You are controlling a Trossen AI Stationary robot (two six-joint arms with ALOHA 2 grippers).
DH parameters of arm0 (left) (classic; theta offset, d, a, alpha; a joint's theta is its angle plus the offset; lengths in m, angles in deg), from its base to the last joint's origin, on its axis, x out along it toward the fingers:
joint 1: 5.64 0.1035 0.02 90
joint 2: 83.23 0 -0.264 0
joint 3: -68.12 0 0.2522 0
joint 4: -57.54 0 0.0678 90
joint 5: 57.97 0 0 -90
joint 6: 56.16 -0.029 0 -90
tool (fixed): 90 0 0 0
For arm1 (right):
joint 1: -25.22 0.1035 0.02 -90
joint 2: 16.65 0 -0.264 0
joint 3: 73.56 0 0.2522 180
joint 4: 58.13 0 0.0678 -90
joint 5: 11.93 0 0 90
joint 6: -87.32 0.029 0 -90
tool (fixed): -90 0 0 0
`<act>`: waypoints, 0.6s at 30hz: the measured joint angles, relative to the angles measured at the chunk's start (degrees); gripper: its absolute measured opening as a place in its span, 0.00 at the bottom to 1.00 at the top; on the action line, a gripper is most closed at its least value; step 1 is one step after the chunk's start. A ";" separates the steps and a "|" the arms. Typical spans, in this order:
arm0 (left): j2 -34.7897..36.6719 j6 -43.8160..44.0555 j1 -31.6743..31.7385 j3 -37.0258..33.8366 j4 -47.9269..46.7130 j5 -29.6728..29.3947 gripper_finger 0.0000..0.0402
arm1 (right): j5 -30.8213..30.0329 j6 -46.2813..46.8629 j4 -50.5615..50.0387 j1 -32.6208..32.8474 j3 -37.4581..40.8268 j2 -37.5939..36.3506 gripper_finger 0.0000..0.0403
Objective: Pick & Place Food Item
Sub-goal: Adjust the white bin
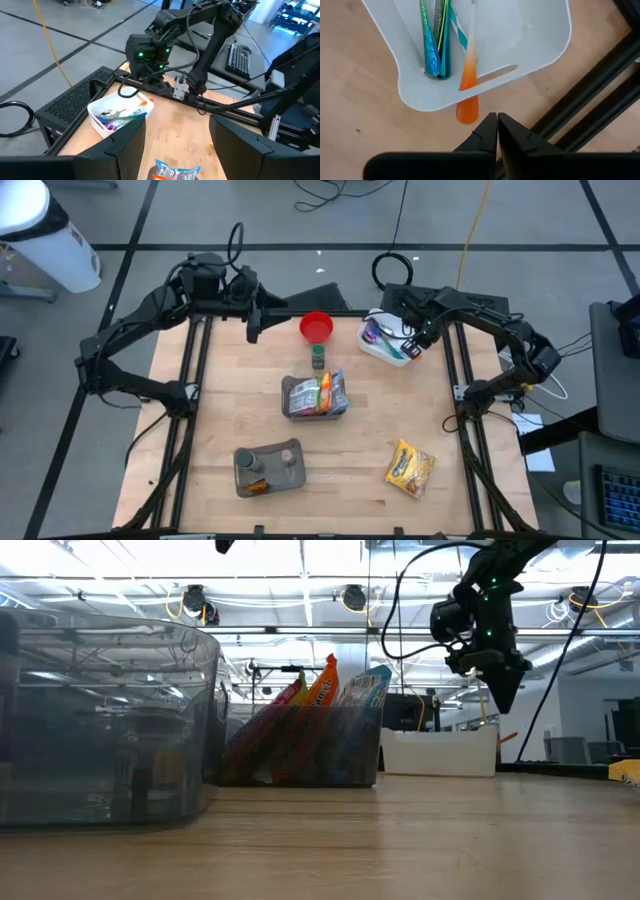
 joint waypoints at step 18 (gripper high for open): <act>0.02 -0.71 0.04 0.02 0.02 -0.04 0.57 | 2.95 17.63 6.33 -10.01 0.02 0.00 0.42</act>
